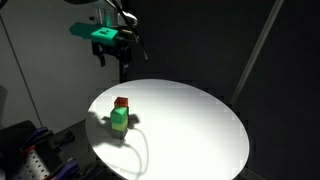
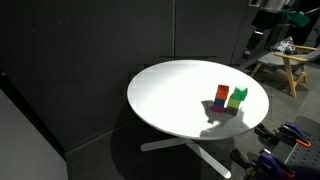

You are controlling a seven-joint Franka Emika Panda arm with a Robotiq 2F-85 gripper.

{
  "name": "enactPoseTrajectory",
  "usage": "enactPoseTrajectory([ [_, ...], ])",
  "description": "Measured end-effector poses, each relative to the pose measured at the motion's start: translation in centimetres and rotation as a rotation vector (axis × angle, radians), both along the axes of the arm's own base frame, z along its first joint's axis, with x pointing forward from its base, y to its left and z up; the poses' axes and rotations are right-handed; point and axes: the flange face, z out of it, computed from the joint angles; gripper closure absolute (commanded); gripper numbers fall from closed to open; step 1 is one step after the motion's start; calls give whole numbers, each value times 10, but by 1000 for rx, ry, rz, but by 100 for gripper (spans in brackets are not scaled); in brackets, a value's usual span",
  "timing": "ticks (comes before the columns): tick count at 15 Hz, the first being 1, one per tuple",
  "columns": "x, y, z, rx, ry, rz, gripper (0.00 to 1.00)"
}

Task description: Put the orange block on top of the green block

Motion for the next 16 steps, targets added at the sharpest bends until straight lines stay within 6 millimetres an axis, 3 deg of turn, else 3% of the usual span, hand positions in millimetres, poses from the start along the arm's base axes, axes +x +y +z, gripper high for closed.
enactPoseTrajectory([
  [8,16,18,-14,-29,-23,38,0],
  [16,43,32,-12,-60,-74,69,0],
])
